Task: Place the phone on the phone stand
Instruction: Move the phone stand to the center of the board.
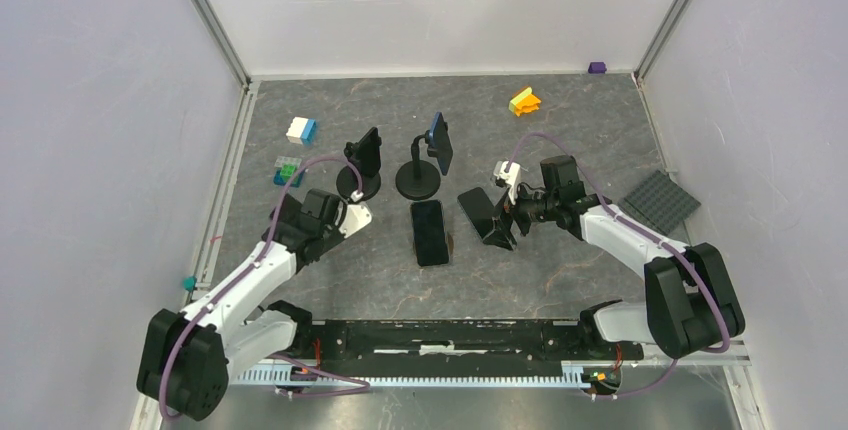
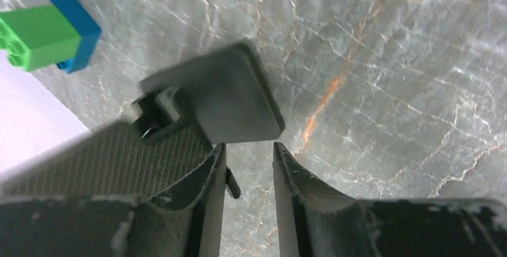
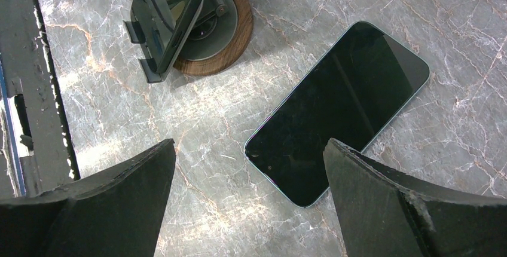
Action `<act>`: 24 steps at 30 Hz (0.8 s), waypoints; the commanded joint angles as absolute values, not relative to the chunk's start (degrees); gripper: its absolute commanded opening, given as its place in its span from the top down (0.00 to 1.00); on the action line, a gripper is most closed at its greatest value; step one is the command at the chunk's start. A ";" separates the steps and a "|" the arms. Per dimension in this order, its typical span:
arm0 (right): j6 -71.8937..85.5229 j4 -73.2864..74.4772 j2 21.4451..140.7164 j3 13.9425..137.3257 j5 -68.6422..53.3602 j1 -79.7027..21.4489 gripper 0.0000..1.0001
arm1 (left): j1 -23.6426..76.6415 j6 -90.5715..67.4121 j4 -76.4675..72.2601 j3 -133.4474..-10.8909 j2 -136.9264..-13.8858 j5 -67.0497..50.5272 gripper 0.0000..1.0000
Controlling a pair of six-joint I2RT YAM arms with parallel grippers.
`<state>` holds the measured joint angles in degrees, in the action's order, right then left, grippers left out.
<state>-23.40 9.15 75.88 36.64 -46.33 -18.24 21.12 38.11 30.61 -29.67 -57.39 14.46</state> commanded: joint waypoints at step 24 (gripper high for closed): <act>-24.04 9.22 74.89 38.89 -48.51 -18.00 0.02 | 10.32 29.75 46.42 -48.10 -49.99 4.85 0.18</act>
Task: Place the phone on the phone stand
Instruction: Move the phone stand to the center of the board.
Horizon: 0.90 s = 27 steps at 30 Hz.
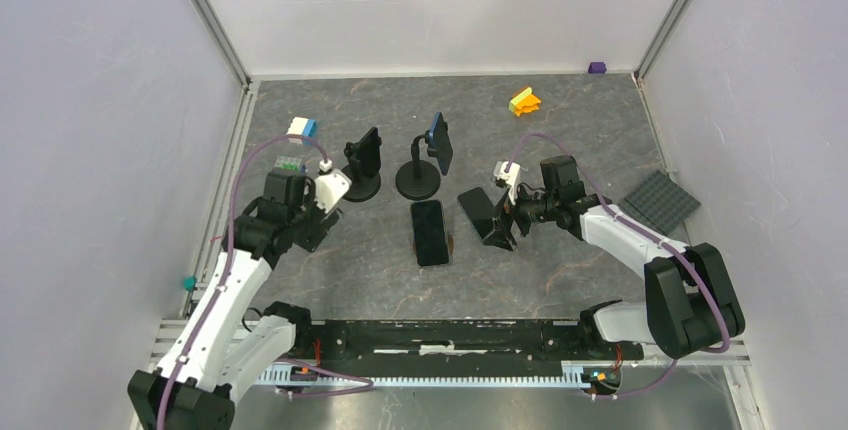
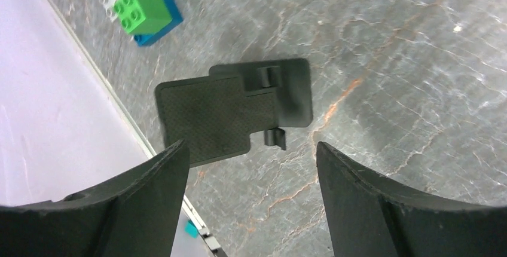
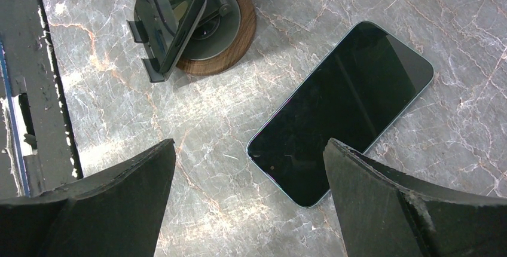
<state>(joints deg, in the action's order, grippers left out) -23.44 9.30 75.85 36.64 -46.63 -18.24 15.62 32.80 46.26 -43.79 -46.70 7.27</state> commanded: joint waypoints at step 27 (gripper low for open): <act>-25.28 10.96 76.19 39.46 -49.14 -17.93 0.02 | -15.42 40.49 53.27 -56.72 -75.89 -26.67 0.28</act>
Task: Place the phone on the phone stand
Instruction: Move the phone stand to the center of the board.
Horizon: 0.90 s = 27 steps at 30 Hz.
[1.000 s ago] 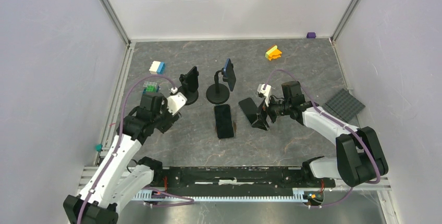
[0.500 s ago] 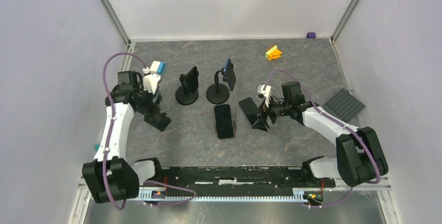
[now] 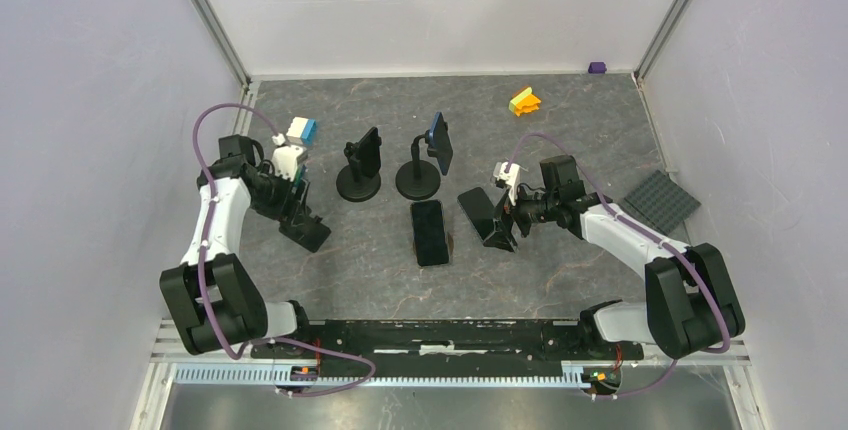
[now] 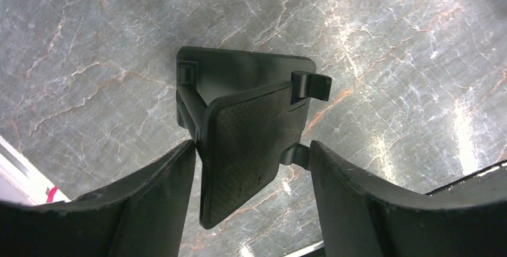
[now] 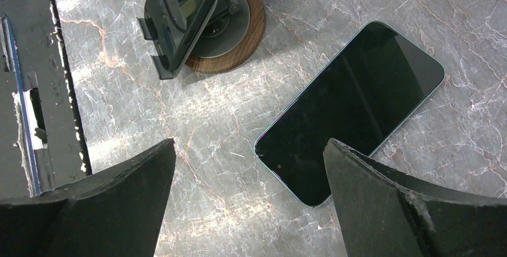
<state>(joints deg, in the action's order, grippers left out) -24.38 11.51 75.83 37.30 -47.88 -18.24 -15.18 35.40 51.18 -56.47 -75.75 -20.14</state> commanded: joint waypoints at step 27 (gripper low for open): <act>-20.89 8.05 77.42 39.64 -32.48 -19.05 0.02 | 9.62 42.18 45.76 -47.02 -66.93 -34.18 0.40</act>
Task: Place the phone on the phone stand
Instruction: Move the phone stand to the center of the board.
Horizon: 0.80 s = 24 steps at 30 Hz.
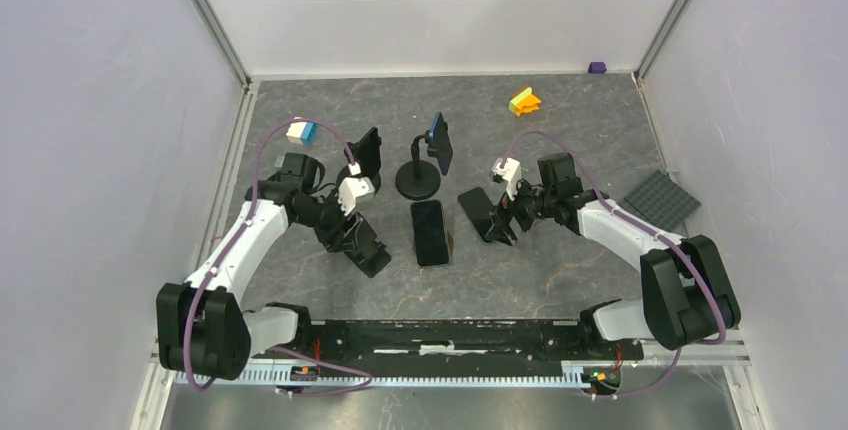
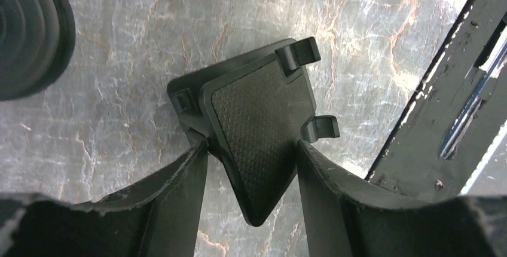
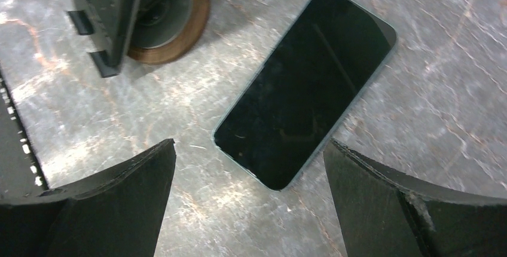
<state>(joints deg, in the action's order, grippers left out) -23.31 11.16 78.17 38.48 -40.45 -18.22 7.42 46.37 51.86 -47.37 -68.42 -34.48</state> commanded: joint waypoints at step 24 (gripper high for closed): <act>-13.27 6.90 88.53 45.19 -16.95 -29.04 0.02 | 10.31 35.12 39.73 -47.15 -52.81 -22.31 0.05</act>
<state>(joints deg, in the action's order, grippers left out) -14.92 8.19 88.07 43.03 -17.21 -28.45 10.11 37.85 40.23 -46.19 -54.81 -24.12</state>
